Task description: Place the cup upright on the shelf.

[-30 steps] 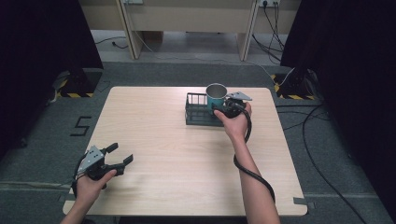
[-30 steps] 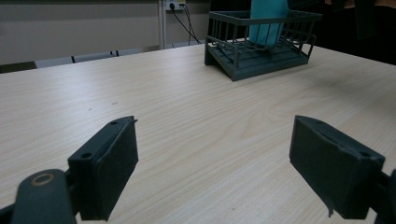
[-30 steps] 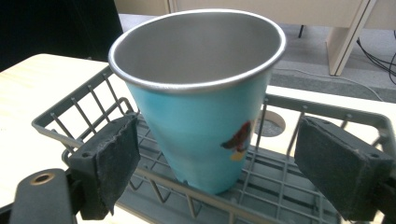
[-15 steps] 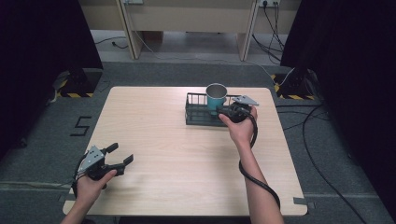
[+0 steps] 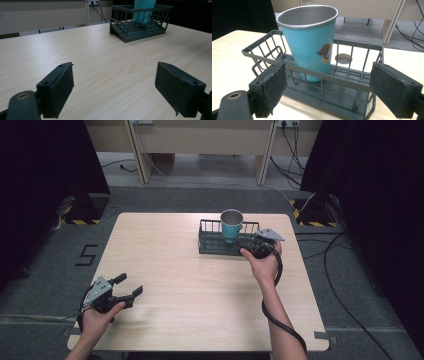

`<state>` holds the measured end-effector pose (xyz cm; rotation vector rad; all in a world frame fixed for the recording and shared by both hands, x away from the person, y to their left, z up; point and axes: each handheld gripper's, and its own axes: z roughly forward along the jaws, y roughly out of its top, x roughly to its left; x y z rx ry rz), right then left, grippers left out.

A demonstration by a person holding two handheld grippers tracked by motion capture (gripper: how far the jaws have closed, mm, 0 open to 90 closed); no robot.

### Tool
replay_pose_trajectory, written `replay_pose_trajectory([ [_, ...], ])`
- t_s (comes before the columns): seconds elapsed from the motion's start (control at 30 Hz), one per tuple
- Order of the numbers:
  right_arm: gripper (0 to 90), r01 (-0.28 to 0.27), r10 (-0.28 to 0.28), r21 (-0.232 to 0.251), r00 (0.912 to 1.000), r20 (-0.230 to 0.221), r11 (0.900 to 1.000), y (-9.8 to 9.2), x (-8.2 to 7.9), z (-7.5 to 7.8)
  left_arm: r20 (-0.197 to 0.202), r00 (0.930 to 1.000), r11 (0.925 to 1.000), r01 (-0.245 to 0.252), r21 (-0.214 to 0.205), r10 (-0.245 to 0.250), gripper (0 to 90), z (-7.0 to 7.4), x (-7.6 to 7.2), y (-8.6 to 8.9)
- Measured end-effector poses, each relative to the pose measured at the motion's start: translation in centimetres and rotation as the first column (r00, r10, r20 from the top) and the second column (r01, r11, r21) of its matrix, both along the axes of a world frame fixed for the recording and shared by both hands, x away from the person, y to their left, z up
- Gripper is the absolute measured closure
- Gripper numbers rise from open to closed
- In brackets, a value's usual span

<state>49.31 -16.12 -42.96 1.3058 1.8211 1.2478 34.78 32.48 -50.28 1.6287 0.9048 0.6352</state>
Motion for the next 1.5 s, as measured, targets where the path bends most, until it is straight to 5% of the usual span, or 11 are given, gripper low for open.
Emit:
replay_pose_trajectory([
  [1.5, 15.5, 0.040, -0.040, -0.034, 0.9992, -0.005, 0.9986, -6.5, -9.2, -3.6, -0.008, 0.9999, 0.9999, -0.008, -0.009, 0.008, 14.8, -0.1, 0.0, 0.0],
])
